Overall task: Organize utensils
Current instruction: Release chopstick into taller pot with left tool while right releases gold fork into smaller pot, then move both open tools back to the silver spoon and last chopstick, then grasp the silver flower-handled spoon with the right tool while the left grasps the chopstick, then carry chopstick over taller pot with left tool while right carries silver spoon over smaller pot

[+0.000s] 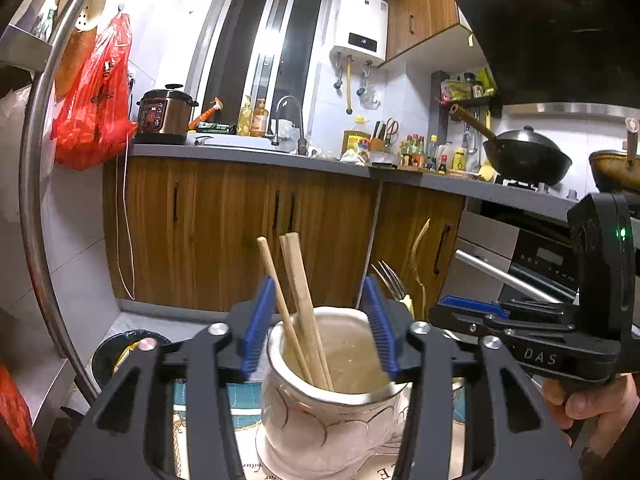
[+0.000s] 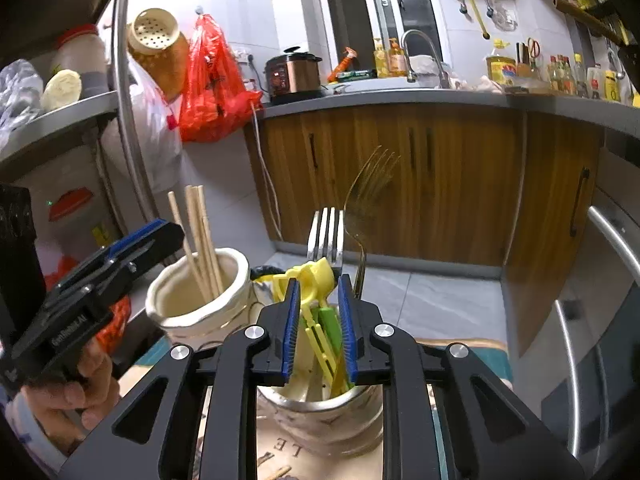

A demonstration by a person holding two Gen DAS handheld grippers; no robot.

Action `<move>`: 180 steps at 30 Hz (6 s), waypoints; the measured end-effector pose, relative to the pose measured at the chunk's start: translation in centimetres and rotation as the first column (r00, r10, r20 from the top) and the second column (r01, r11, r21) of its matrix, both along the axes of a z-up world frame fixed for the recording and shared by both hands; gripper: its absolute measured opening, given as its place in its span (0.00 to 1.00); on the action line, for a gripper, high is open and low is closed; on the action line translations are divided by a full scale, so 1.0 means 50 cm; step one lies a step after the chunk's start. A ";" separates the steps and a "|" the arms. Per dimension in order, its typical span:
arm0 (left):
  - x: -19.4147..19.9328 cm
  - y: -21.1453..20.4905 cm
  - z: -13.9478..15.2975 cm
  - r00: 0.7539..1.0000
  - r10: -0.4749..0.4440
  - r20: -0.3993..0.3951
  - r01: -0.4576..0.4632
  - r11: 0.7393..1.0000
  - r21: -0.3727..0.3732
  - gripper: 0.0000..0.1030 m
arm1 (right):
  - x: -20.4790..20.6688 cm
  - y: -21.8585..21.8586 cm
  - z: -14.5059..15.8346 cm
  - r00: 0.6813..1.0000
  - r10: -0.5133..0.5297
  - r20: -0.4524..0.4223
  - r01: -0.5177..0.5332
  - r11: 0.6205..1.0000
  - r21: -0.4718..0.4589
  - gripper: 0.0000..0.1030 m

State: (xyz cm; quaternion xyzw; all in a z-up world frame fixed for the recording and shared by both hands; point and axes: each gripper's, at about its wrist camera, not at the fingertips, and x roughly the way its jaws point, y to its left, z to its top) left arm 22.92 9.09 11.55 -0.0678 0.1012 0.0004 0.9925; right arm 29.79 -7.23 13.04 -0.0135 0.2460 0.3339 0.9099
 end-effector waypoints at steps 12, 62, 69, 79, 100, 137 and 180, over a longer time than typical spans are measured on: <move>-0.064 0.020 0.013 1.000 0.012 0.020 -0.012 1.000 0.014 0.65 | -0.069 -0.034 0.010 1.000 -0.011 0.026 0.011 1.000 0.012 0.25; -0.096 -0.158 -0.242 0.763 -0.163 -0.625 0.314 0.939 0.139 0.05 | -0.212 -0.053 -0.222 0.950 0.077 -0.304 -0.151 0.962 -0.228 0.38; -0.103 -0.142 -0.235 0.764 -0.163 -0.624 0.303 0.945 0.125 0.05 | -0.219 -0.003 -0.226 0.946 0.075 -0.316 -0.183 0.927 -0.328 0.37; -0.096 -0.114 -0.234 0.745 -0.179 -0.643 0.303 0.949 0.087 0.05 | -0.191 0.052 -0.211 0.897 0.137 -0.420 -0.339 0.823 -0.456 0.08; -0.073 -0.138 -0.236 0.736 -0.165 -0.656 0.318 0.941 0.119 0.04 | -0.173 0.029 -0.208 0.874 0.125 -0.470 -0.343 0.843 -0.415 0.03; -0.153 -0.001 -0.021 0.974 -0.198 -0.110 0.192 0.979 -0.061 0.04 | -0.158 -0.046 0.009 0.975 0.204 -0.086 -0.195 0.976 0.102 0.04; 0.066 0.041 0.070 0.989 -0.054 0.141 0.078 0.981 -0.178 0.04 | 0.022 0.003 0.084 0.986 -0.039 0.162 -0.001 0.970 0.243 0.04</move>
